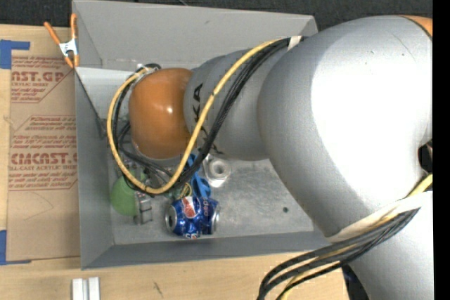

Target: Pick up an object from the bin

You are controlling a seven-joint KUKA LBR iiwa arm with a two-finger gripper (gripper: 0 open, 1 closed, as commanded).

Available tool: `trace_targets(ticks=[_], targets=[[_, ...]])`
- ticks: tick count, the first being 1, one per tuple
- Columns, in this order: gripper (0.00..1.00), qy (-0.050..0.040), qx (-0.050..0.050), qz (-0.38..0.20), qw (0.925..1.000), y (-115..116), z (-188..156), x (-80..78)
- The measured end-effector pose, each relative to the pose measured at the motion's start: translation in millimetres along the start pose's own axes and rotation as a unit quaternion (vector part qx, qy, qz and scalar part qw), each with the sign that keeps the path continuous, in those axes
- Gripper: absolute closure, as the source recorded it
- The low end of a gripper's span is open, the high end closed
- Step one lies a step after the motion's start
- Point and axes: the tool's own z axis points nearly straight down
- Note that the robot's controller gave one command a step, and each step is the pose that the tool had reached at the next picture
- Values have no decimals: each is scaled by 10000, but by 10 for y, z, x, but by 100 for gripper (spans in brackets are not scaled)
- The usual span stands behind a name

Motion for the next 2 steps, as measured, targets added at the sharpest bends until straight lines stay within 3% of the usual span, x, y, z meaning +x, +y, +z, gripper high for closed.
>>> trace_targets(ticks=[1, 2], targets=[[100, -28, 5, 20, 10000, -27, -41, -26], [100, -31, 3, 22, 10000, -28, -45, -29]])
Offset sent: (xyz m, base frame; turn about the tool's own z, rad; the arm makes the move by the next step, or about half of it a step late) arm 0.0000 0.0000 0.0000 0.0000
